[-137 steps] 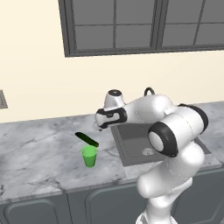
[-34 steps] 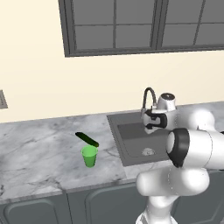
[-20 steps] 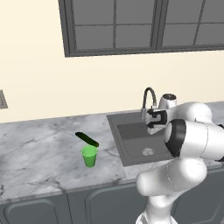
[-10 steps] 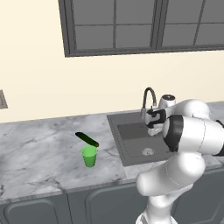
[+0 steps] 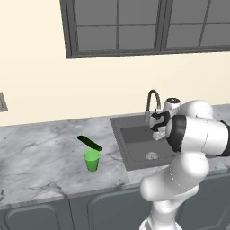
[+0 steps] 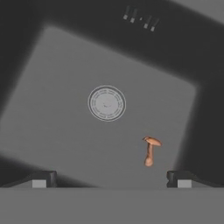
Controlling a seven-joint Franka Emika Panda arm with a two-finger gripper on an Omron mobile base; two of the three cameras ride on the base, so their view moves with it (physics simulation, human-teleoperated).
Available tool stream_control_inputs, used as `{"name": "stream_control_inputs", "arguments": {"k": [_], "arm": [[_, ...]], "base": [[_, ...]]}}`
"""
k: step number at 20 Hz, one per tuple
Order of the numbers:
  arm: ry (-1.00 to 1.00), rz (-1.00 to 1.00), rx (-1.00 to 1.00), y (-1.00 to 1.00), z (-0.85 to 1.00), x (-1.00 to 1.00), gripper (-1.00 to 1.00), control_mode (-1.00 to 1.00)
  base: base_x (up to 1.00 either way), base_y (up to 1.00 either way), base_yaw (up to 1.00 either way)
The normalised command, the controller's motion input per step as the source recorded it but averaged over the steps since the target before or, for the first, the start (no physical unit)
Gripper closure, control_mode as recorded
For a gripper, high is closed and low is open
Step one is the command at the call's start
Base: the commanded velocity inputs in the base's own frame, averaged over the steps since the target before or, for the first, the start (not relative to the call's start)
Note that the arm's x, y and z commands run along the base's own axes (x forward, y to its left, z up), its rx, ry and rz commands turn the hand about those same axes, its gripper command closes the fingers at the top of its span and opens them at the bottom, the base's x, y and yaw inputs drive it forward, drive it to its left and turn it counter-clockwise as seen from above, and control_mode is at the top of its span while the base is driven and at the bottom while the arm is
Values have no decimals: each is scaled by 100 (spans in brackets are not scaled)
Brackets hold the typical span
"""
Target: Remove the cucumber and mushroom from the sink. Then move the bowl and cup from the counter to the sink for washing.
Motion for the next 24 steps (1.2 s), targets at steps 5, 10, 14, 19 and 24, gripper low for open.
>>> {"name": "stream_control_inputs", "arguments": {"k": [5,10,14,19,24], "arm": [[2,0,0,-12,-4,3,-100,-100],[0,0,0,-13,-4,1,-100,-100],[0,0,0,-14,-6,0,-100,-100],[0,0,0,-12,-9,0,-100,-100],[0,0,3,-20,-13,0,-100,-100]], "base": [[0,0,0],[0,0,0],[0,0,0],[0,0,0],[0,0,0]]}}
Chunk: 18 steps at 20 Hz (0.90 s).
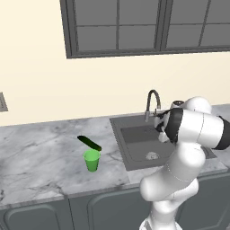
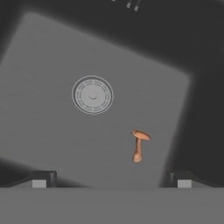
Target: Remove the cucumber and mushroom from the sink. Then move the bowl and cup from the counter to the sink for washing.
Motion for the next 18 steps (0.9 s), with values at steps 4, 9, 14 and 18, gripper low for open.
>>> {"name": "stream_control_inputs", "arguments": {"k": [4,9,14,18], "arm": [[0,0,6,-14,-6,-1,-100,-100],[0,-2,1,-8,-3,-4,-100,-100],[0,-11,0,-8,-3,-6,-100,-100],[0,-19,0,-13,-9,-13,-100,-100]], "base": [[0,0,0],[0,0,0],[0,0,0],[0,0,0]]}}
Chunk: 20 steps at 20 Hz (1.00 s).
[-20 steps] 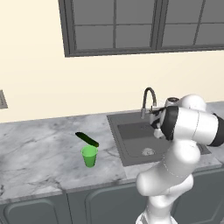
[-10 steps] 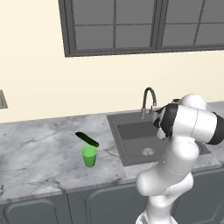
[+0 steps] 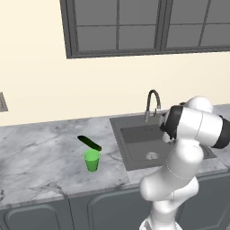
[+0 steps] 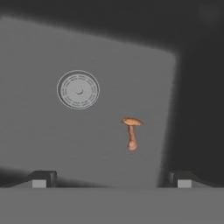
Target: Remove the cucumber and mushroom from the sink. Then move the bowl and cup from the counter to the sink for washing.
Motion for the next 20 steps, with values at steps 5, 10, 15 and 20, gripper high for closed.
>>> {"name": "stream_control_inputs", "arguments": {"k": [5,10,15,20], "arm": [[0,-20,0,-13,-16,-9,-100,-100],[6,-14,0,-1,-19,0,-100,-100],[13,-9,0,-2,-25,0,-100,-100],[5,-7,0,-8,-20,0,-100,-100]], "base": [[0,0,0],[0,0,0],[0,0,0],[0,0,0]]}}
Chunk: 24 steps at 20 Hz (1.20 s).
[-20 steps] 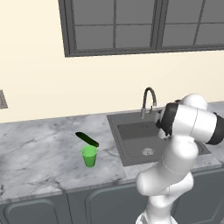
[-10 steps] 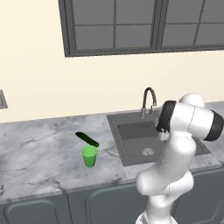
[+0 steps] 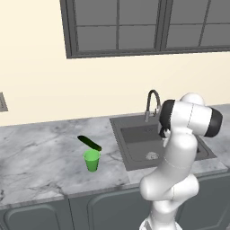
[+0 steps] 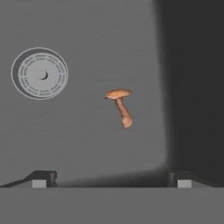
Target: Remove the cucumber and mushroom from the sink. Then move the bowl and cup from the counter to the sink for washing.
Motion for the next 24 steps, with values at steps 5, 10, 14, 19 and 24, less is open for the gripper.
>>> {"name": "stream_control_inputs", "arguments": {"k": [5,10,14,19,24], "arm": [[1,-3,0,-12,-15,0,-100,-100],[0,-3,0,-8,-19,0,-100,-100],[0,-4,0,-4,-20,0,-100,-100],[0,-5,0,-3,-19,0,-100,-100],[0,-6,0,0,-19,1,-100,-100]], "base": [[0,0,0],[0,0,0],[0,0,0],[0,0,0],[0,0,0]]}}
